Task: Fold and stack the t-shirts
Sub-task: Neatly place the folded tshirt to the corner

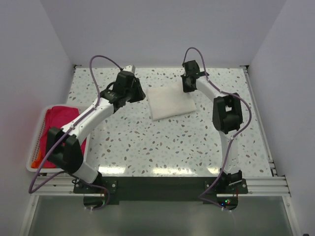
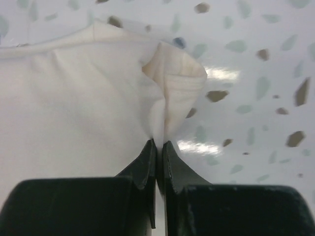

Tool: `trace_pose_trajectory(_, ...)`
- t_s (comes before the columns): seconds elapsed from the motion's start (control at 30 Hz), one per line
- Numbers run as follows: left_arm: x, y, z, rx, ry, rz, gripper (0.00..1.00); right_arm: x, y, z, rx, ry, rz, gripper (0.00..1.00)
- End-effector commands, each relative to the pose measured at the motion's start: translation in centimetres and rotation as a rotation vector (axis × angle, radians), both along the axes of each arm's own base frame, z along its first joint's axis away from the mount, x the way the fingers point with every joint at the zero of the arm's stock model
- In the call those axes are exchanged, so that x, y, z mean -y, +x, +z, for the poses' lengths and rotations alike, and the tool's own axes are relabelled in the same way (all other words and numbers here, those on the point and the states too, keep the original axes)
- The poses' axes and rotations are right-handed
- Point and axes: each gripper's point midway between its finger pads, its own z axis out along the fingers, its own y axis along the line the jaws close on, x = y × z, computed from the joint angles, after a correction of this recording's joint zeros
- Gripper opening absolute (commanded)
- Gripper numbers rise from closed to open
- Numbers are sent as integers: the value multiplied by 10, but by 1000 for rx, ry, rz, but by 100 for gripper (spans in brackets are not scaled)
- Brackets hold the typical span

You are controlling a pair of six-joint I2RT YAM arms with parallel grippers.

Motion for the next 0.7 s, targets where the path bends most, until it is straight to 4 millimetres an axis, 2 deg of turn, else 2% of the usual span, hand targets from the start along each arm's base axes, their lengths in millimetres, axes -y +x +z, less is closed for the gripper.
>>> trace_pose_trajectory(0.0, -12, -24, 4, 2, 35, -34, 35, 91, 38, 24, 67, -153, -126, 0)
trace_pose_trajectory(0.13, -14, -42, -3, -26, 33, -75, 34, 144, 59, 33, 95, -224, -159, 0)
trace_pose_trajectory(0.23, -14, -47, -5, -35, 42, -101, 34, 174, 73, 35, 115, -294, -181, 0)
trace_pose_trajectory(0.27, -14, -47, -5, -35, 46, -106, 34, 194, 75, 36, 112, -313, -214, 0)
trace_pose_trajectory(0.3, -12, -49, -4, -40, 40, -122, 34, 203, 82, 44, 135, -313, -233, 0)
trace_pose_trajectory(0.33, -12, -50, -6, -44, 48, -132, 34, 212, 83, 37, 122, -320, -242, 0)
trace_pose_trajectory(0.37, -12, -49, -5, -43, 51, -134, 34, 224, 86, 40, 135, -337, -260, 0)
trace_pose_trajectory(0.43, -12, -48, -6, -44, 60, -143, 34, 229, 94, 43, 169, -363, -270, 0)
trace_pose_trajectory(0.47, -11, -48, -7, -43, 64, -150, 34, 249, 93, 44, 169, -387, -298, 0)
trace_pose_trajectory(0.67, -7, -44, -12, -55, 69, -171, 34, 286, 103, 67, 243, -544, -374, 0)
